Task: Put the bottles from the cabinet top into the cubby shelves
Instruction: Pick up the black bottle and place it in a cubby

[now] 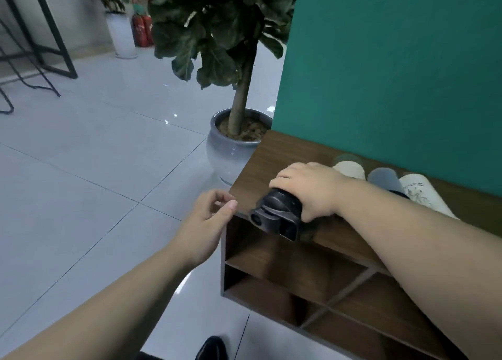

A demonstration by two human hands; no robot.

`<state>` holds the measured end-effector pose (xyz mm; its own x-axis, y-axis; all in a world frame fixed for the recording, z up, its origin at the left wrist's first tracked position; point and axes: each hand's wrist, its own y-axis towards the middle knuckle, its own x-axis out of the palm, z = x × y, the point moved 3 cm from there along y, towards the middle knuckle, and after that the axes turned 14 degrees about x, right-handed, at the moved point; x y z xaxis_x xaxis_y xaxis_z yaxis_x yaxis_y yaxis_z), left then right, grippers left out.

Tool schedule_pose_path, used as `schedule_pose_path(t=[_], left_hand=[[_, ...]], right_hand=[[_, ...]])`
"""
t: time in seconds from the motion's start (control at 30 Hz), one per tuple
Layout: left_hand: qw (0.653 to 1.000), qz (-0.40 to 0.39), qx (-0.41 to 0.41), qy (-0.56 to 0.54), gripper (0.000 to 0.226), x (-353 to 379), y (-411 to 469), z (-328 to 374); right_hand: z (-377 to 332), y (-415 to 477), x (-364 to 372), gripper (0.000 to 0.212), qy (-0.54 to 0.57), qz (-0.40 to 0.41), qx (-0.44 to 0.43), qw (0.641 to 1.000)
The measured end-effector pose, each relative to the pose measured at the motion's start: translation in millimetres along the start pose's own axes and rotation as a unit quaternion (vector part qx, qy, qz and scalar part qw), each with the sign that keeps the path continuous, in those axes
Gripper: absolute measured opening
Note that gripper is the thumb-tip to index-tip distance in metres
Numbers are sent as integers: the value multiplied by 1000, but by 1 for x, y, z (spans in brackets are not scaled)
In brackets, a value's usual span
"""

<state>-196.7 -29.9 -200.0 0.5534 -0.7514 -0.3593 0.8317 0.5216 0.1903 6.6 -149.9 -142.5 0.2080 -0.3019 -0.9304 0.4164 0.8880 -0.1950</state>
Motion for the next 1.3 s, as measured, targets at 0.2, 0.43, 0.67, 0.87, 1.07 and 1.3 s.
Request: schedule_pose_path(t=[0.2,0.43,0.67,0.87,1.07,1.3], left_hand=[[998,-34,-13,52,6,-40,-72,3],[987,-131,-66,63,24,-17,-118,-39],[968,-218,-89,84,32,45,-106,-121],[968,-212,-121,50,49,98,-61,-186],[981,-150,-119,29,56,132,-20,-227],[987,-79,-129,48,55,152,-6,-266]], right_hand=[[-74,-77,-33,73,221,65,33,972],[-133,-134,14,79,445,21,83,892],[-142,-101,117,72,563,-55,188,803],[-136,-37,200,73,649,-74,251,714],[-119,8,240,64,687,-62,306,657],[-116,32,268,63,722,-23,349,597]])
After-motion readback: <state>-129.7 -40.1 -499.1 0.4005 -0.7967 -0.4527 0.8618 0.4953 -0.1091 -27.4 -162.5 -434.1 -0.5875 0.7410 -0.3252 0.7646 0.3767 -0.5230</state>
